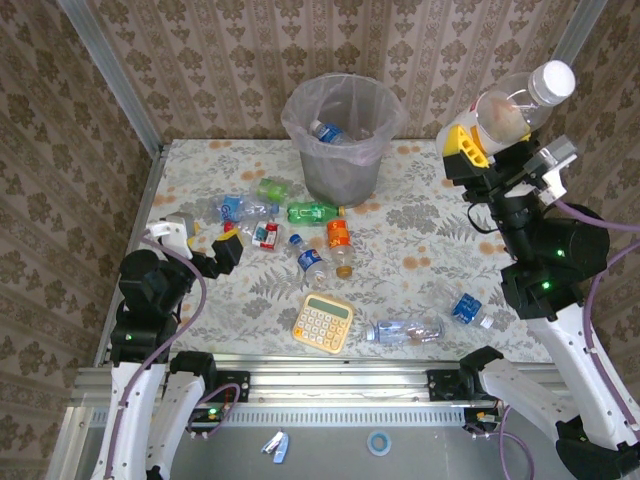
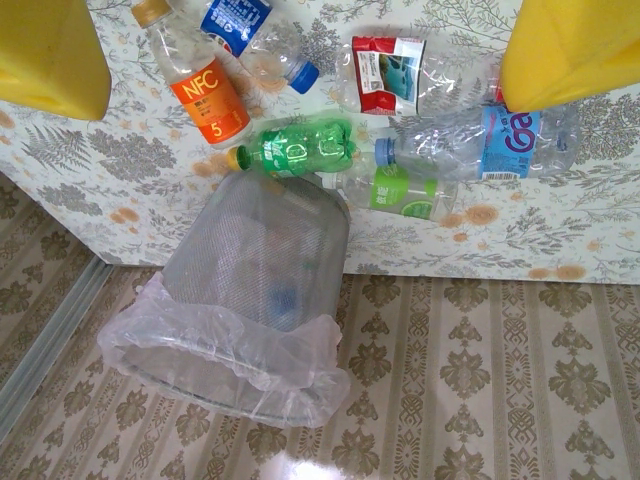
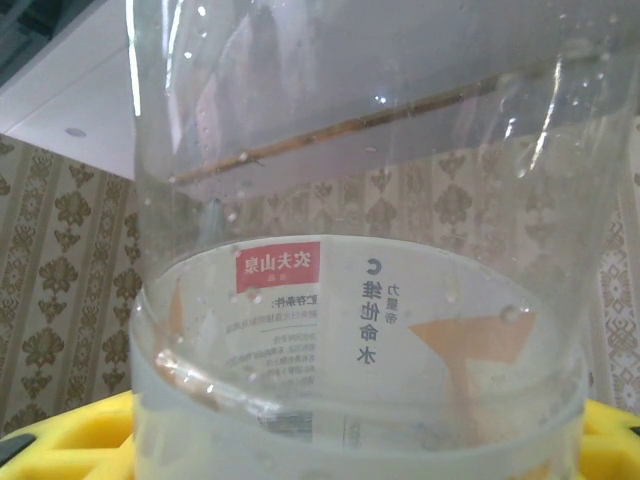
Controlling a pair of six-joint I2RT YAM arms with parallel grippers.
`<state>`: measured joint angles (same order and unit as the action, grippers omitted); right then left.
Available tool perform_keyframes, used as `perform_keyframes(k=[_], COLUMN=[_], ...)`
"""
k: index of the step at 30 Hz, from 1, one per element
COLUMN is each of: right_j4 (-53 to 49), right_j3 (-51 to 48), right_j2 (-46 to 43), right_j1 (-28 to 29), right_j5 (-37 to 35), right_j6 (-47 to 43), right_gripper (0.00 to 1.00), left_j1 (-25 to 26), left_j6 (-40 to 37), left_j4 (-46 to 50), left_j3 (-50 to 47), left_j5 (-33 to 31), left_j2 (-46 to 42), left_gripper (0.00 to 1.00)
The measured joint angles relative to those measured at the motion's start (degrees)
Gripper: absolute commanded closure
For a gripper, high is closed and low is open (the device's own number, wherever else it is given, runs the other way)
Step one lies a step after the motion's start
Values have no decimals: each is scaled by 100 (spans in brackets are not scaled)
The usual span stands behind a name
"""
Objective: Throw the plastic bottles in the bin
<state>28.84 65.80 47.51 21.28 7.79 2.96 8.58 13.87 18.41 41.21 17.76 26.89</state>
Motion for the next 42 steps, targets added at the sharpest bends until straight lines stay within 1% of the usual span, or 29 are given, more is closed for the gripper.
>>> perform_keyframes(k=[13, 21, 42], right_j4=[321, 400, 411], right_j3=[22, 295, 1379], right_j2=[177, 444, 1971], right_j1=[0, 0, 0], right_j5=[0, 0, 22], right_j6=[0, -39, -127], right_gripper=[58, 58, 57], left_j1=[0, 0, 17], left_j6=[0, 0, 0], left_j4=[0, 0, 2], left_j3=[0, 0, -2], left_j5=[0, 0, -2], left_j2=[-9, -42, -118], left_gripper=[0, 0, 0])
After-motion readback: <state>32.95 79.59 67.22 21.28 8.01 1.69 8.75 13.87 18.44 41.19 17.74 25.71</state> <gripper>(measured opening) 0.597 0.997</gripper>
